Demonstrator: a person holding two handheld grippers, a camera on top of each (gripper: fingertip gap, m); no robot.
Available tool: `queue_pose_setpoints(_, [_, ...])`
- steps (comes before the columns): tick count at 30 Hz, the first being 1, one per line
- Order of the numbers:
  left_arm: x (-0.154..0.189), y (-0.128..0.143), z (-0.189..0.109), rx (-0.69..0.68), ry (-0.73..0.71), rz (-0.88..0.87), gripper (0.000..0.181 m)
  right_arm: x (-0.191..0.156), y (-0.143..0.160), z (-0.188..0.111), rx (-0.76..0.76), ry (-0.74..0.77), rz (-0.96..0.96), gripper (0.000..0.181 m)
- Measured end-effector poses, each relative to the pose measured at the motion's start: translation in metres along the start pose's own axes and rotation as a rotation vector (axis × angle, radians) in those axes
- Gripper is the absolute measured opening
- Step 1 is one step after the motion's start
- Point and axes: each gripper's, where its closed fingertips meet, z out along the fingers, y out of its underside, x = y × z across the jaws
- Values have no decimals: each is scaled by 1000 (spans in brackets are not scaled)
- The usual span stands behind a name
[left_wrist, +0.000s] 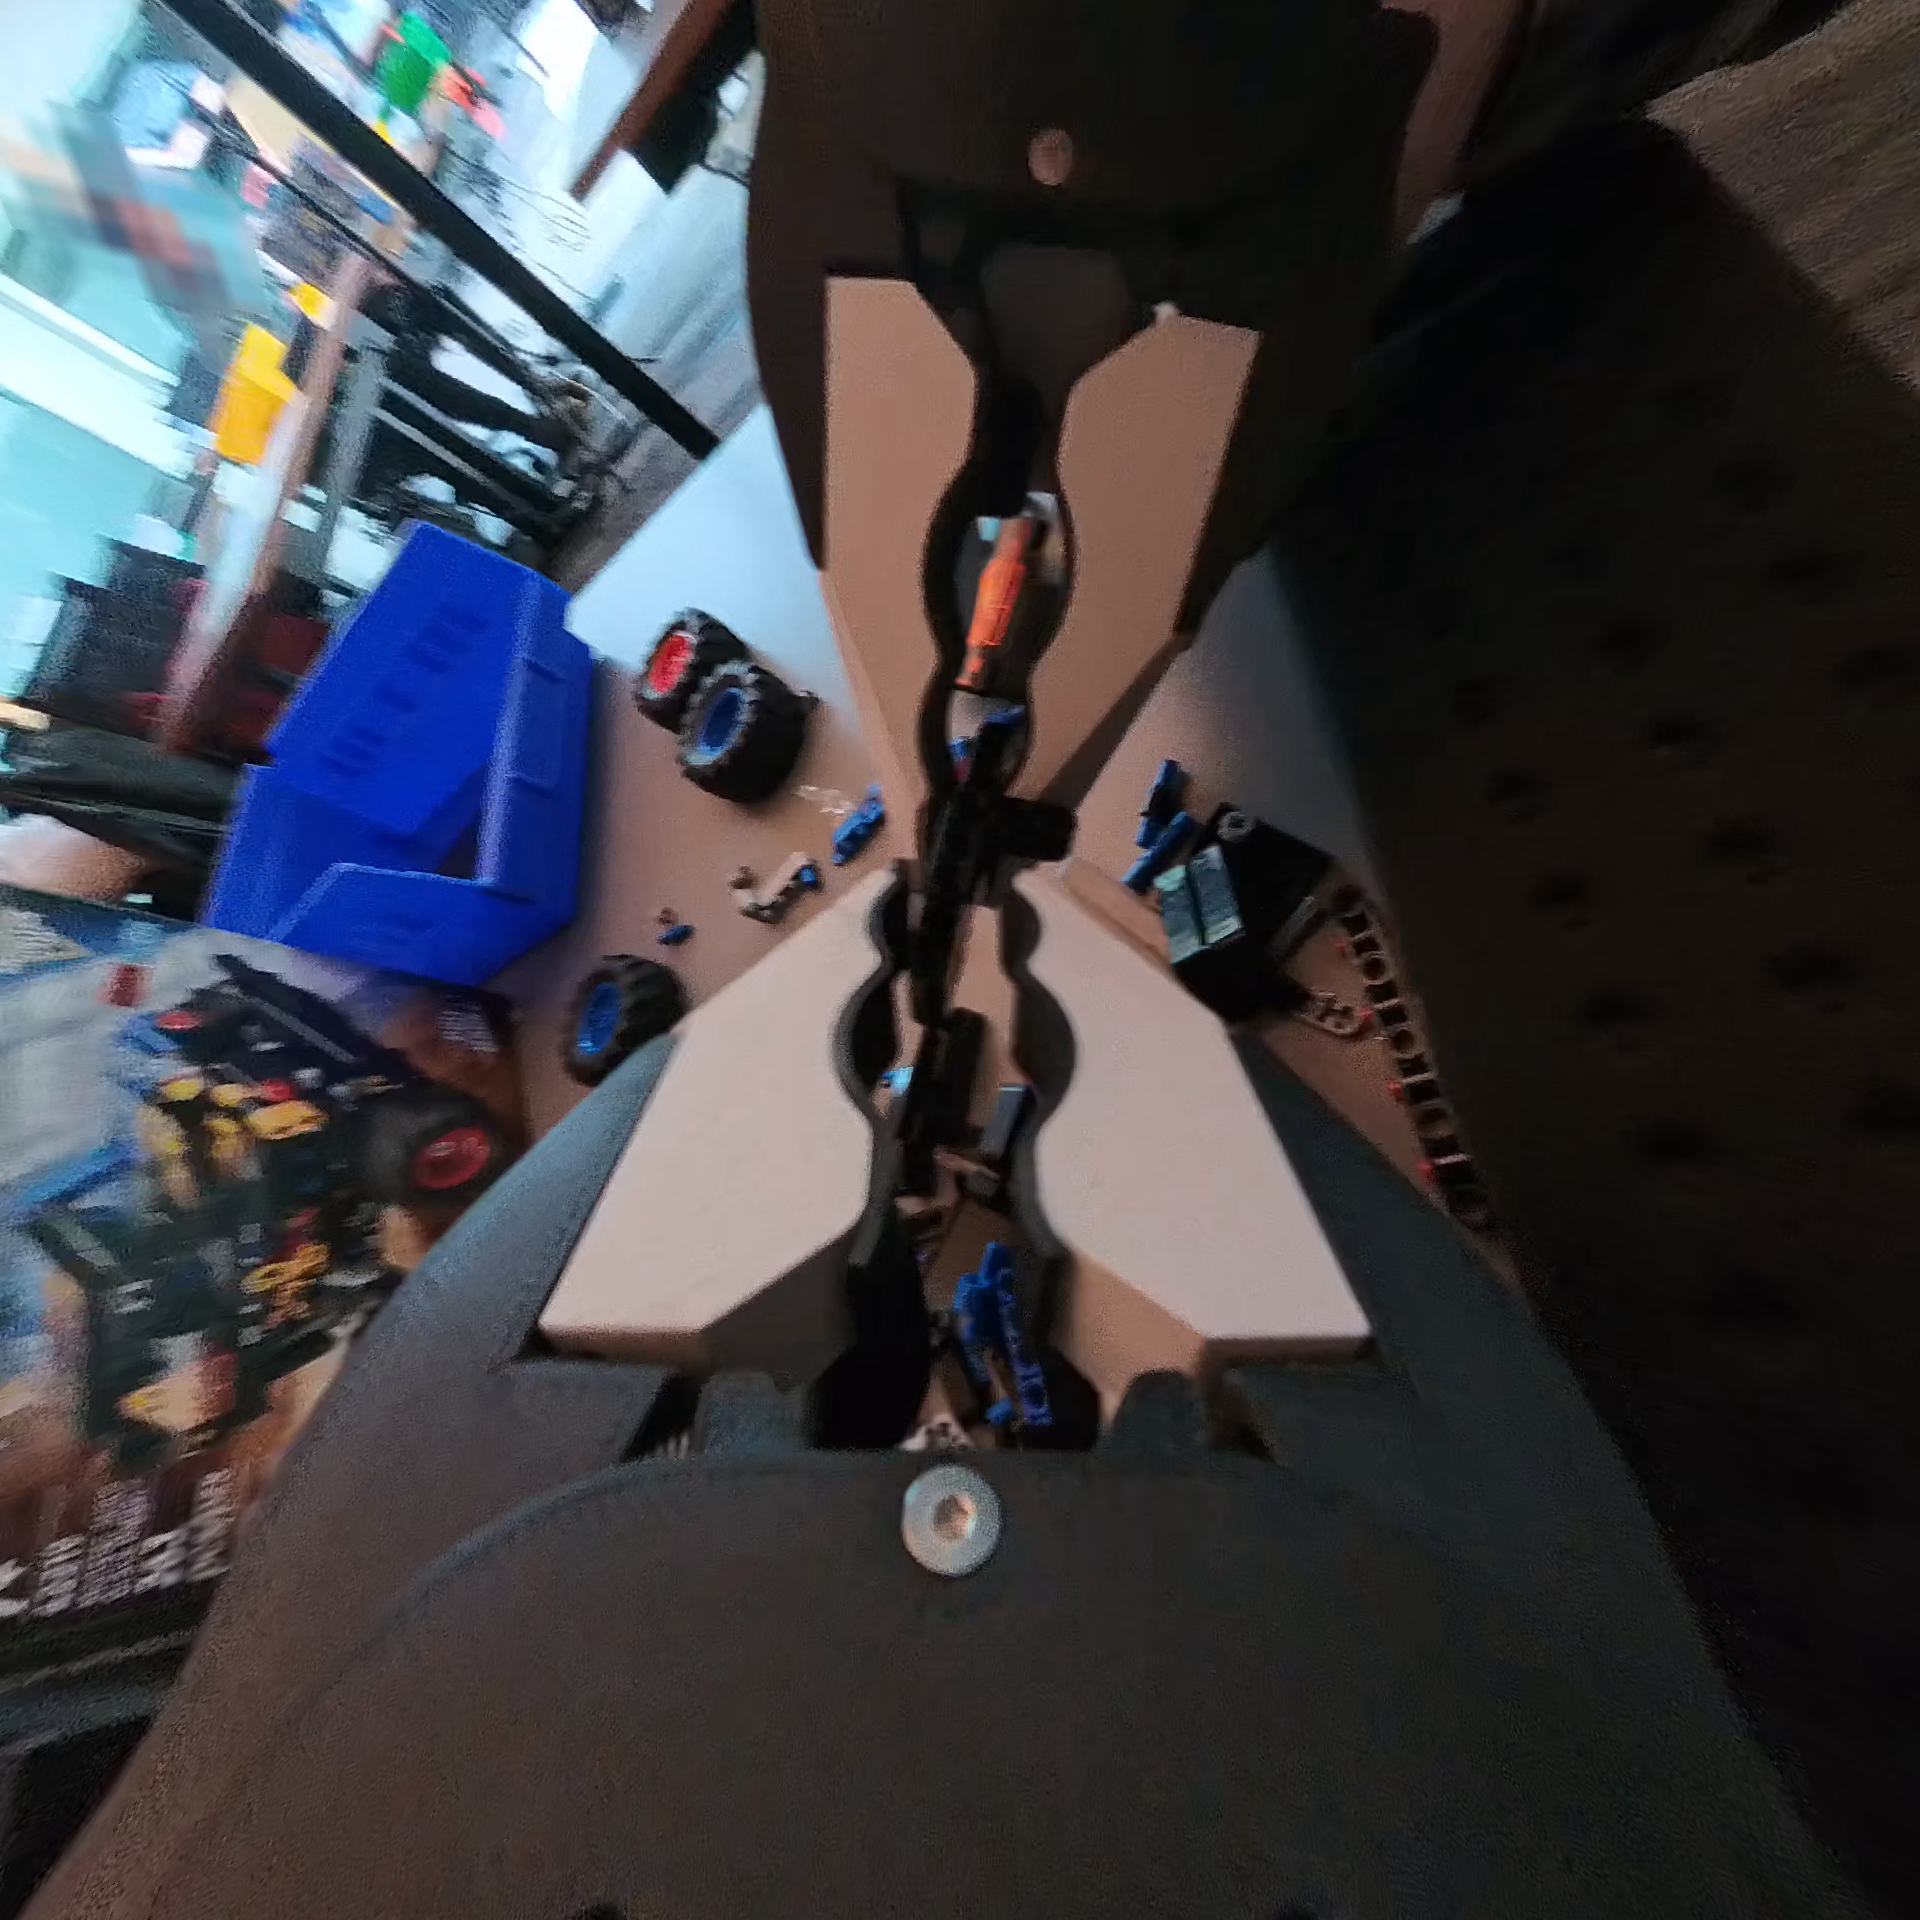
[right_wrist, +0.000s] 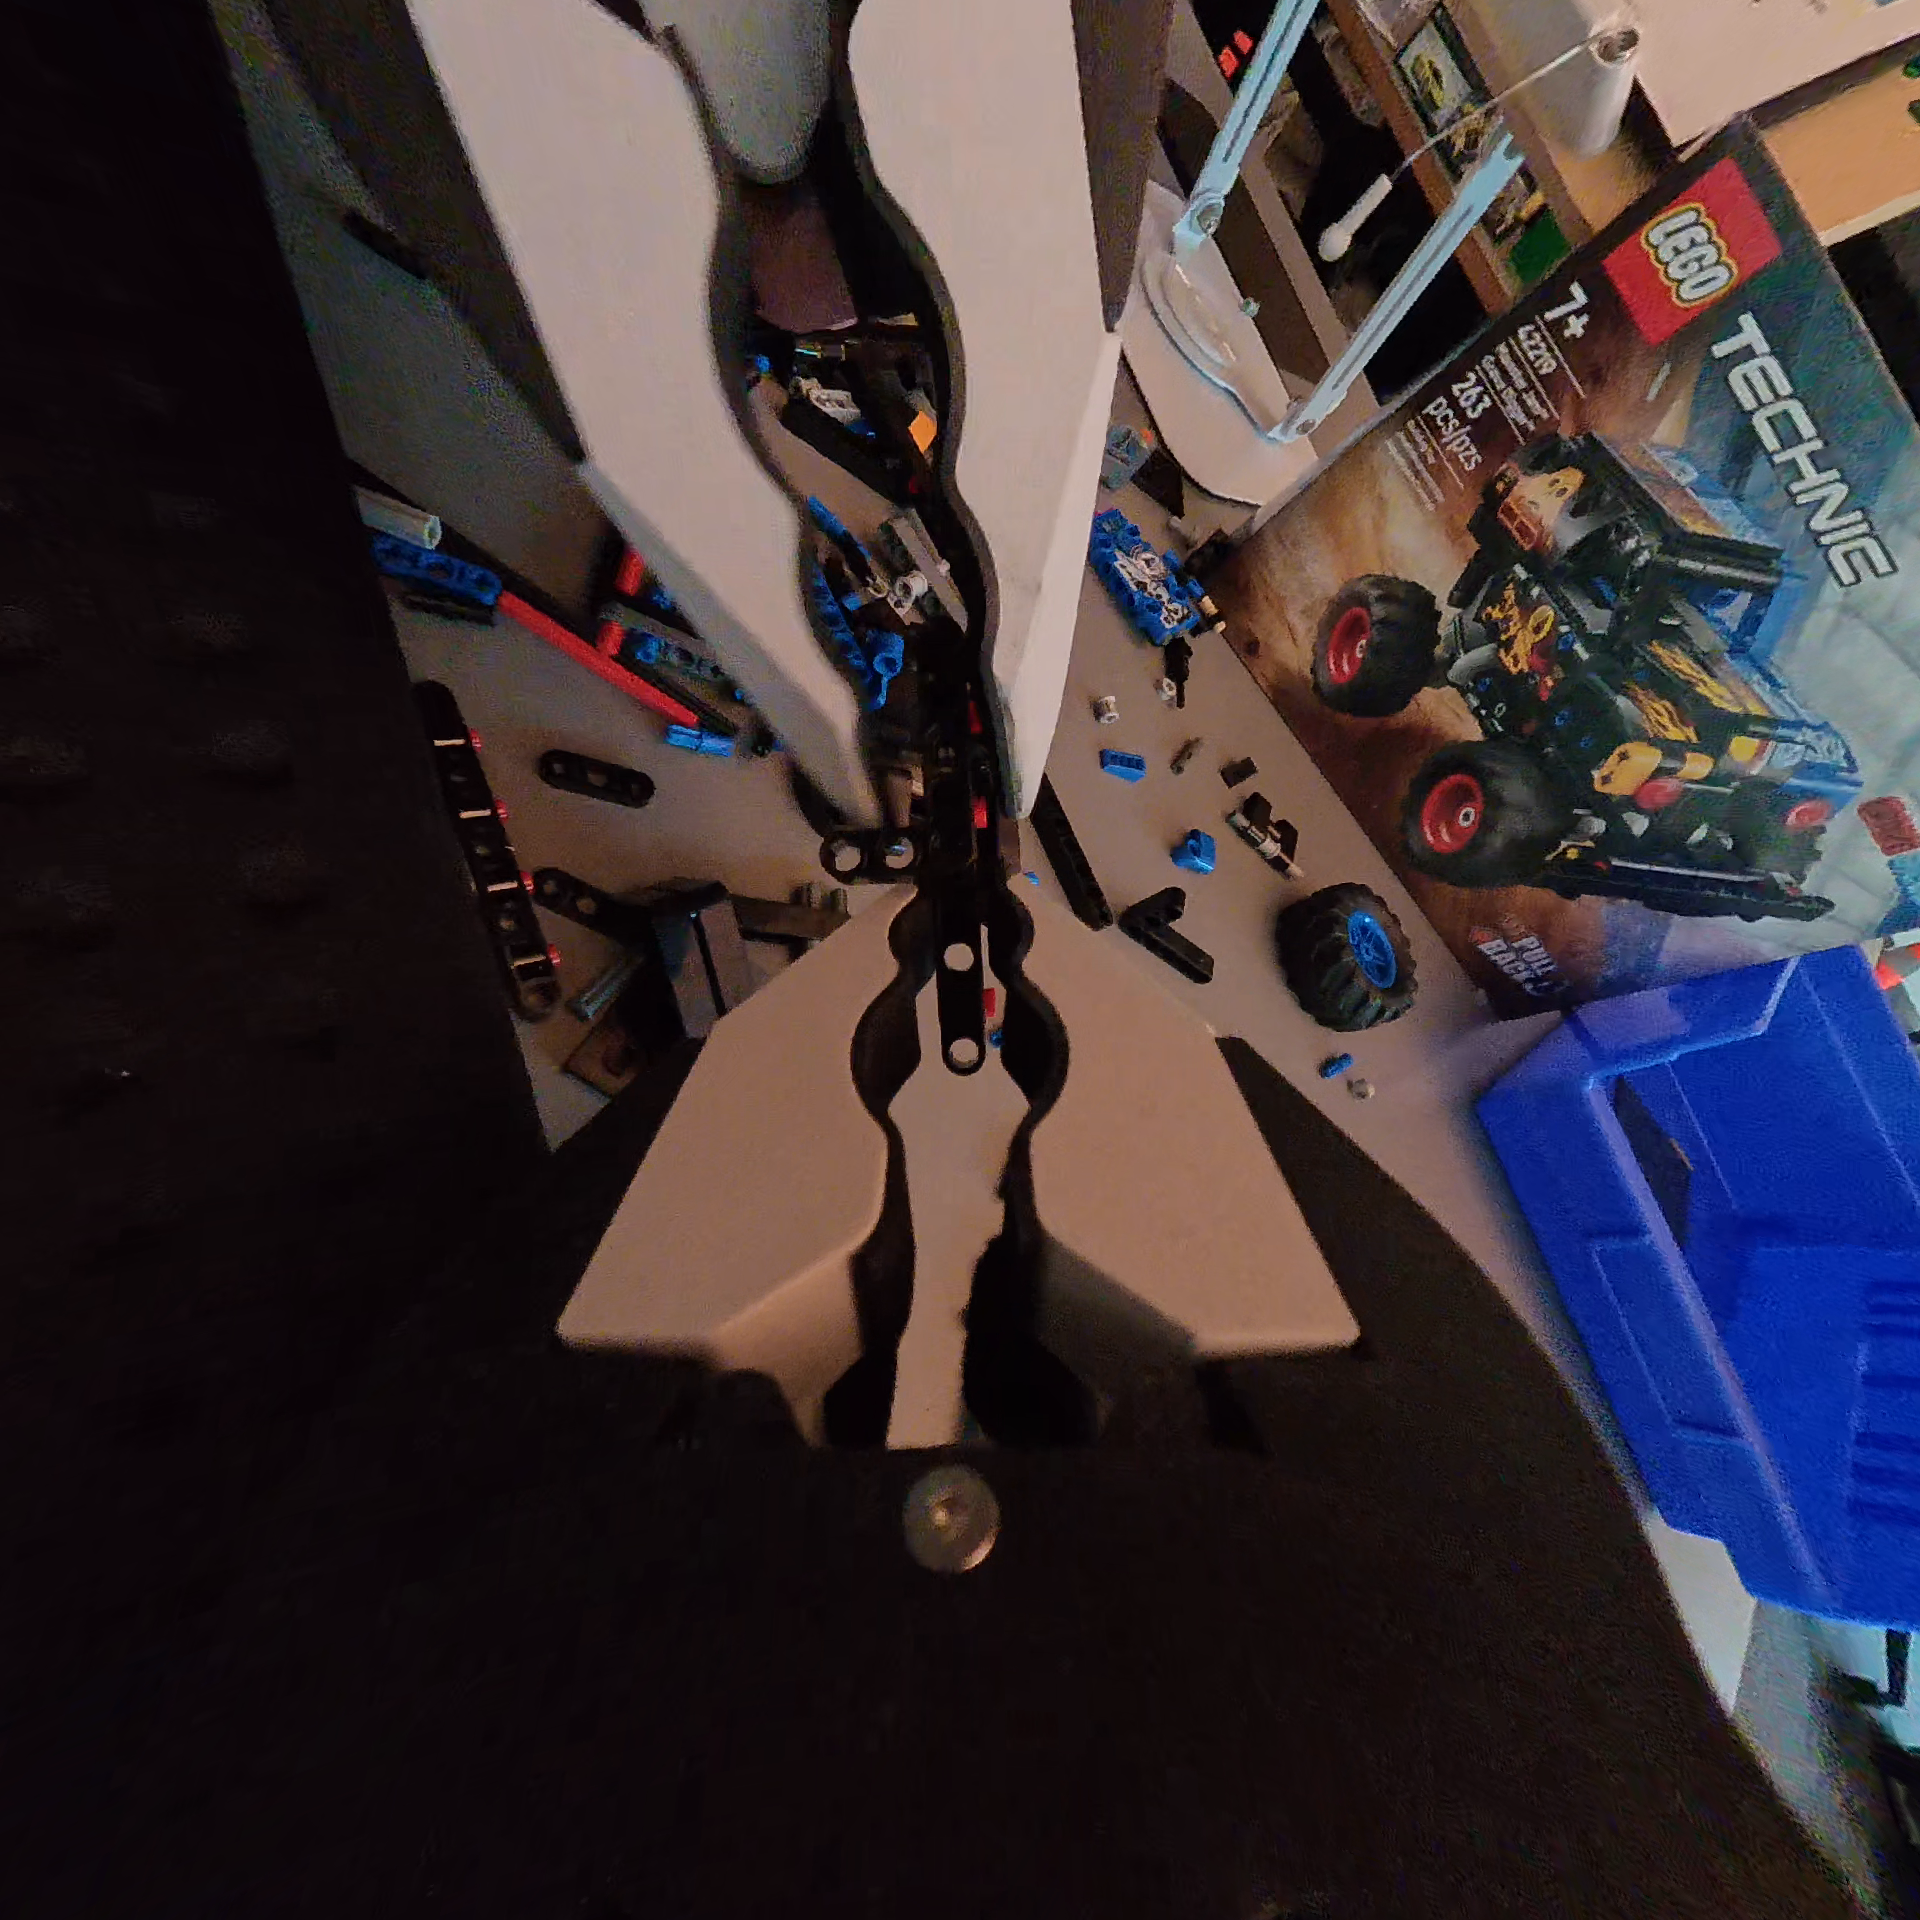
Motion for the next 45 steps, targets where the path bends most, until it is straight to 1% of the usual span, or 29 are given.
queue_pose_setpoints(3, [1,1,-2,9,17,-9,8,-3,-1,0,-14,4,-23,7])
queue_pose_setpoints(6, [4,2,1,-30,-20,67,7,-3,5,3,-65,13,-45,7])
queue_pose_setpoints(7, [5,1,1,-31,-19,64,5,-4,6,3,-60,4,-36,7])
queue_pose_setpoints(10, [11,-6,3,1,-10,37,3,-7,9,6,-63,-14,-22,6])
queue_pose_setpoints(13, [11,-7,5,37,30,-64,4,-8,11,8,-44,-31,11,7])
queue_pose_setpoints(15, [10,-8,6,51,39,-85,4,-7,11,8,-46,-21,-9,6])
queue_pose_setpoints(16, [9,-6,7,65,65,-135,4,-6,12,9,-42,-22,2,6])
queue_pose_setpoints(17, [6,-5,7,83,99,-199,5,-5,13,10,-34,-19,21,6])
queue_pose_setpoints(18, [3,-3,6,97,111,-222,6,-4,12,9,-9,-17,46,6])
queue_pose_setpoints(20, [-5,1,-1,107,90,-220,11,-1,6,4,85,-57,114,7])
queue_pose_setpoints(21, [-9,0,-5,123,87,-236,17,1,6,1,114,-77,167,7])
queue_pose_setpoints(22, [-12,3,-7,110,81,-240,19,3,7,-1,131,-102,207,7])
queue_pose_setpoints(23, [-12,8,-8,91,90,-235,15,5,7,-3,147,-124,236,7])
queue_pose_setpoints(24, [-11,8,-8,97,96,-234,6,7,6,-6,171,-131,252,7])
queue_pose_setpoints(25, [-11,4,-9,127,98,-240,1,8,3,-7,188,-139,265,7])
queue_pose_setpoints(27, [-10,0,-6,146,105,-255,0,5,-3,-8,221,-164,274,7])
queue_pose_setpoints(30, [-9,-11,-5,193,114,-280,0,1,-4,-4,216,-200,295,8])
queue_pose_setpoints(31, [-13,-9,-4,187,96,-295,4,1,-5,-4,220,-195,288,7])
queue_pose_setpoints(32, [-18,-4,-4,169,71,-312,15,0,-7,-5,226,-197,279,7])
queue_pose_setpoints(33, [-23,-3,-5,172,60,-335,23,-1,-8,-6,226,-203,280,7])
queue_pose_setpoints(34, [-25,-5,-8,196,63,-354,27,-1,-9,-7,233,-211,288,7])
queue_pose_setpoints(35, [-25,-8,-10,219,75,-365,26,-3,-10,-7,241,-232,299,7])
queue_pose_setpoints(37, [-18,-12,-11,226,95,-323,8,-4,-10,-6,236,-245,308,7])
queue_pose_setpoints(38, [-17,-14,-11,230,92,-316,4,-3,-10,-6,238,-251,319,7])
queue_pose_setpoints(39, [-16,-15,-11,236,99,-328,3,-3,-11,-6,246,-262,335,7])
queue_pose_setpoints(40, [-14,-19,-12,256,125,-340,16,-2,-11,-7,248,-267,354,7])
queue_pose_setpoints(41, [-15,-21,-14,272,137,-361,20,-1,-11,-7,246,-273,362,7])
queue_pose_setpoints(43, [-17,-24,-16,295,147,-376,20,-4,-12,-8,251,-293,353,7])
queue_pose_setpoints(45, [-17,-28,-16,316,151,-384,14,-7,-15,-7,256,-303,344,7])
